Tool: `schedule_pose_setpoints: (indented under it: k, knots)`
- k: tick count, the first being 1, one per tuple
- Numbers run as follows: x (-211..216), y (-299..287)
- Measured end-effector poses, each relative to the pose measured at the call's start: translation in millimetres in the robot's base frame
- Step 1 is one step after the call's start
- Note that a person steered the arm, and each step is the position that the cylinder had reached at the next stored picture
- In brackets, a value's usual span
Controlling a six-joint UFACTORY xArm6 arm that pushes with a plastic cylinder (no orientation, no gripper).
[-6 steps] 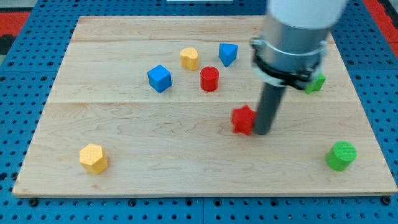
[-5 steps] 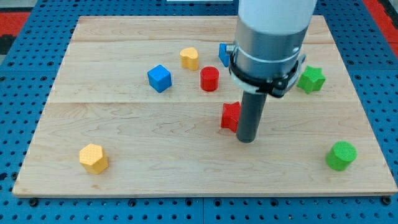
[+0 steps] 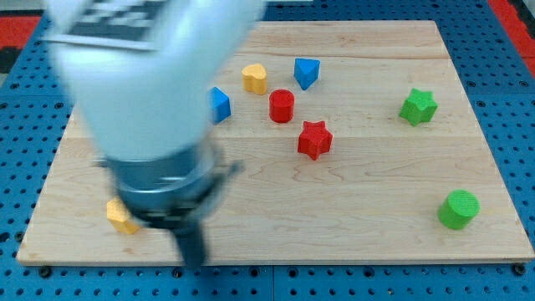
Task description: Push the yellow hexagon closer to red circle
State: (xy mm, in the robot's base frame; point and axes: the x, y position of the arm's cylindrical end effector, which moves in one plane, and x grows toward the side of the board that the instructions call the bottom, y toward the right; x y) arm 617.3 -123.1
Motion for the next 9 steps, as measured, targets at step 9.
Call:
schedule_pose_setpoints:
  k: [9]
  knots:
    - [-141.1,-4.8]
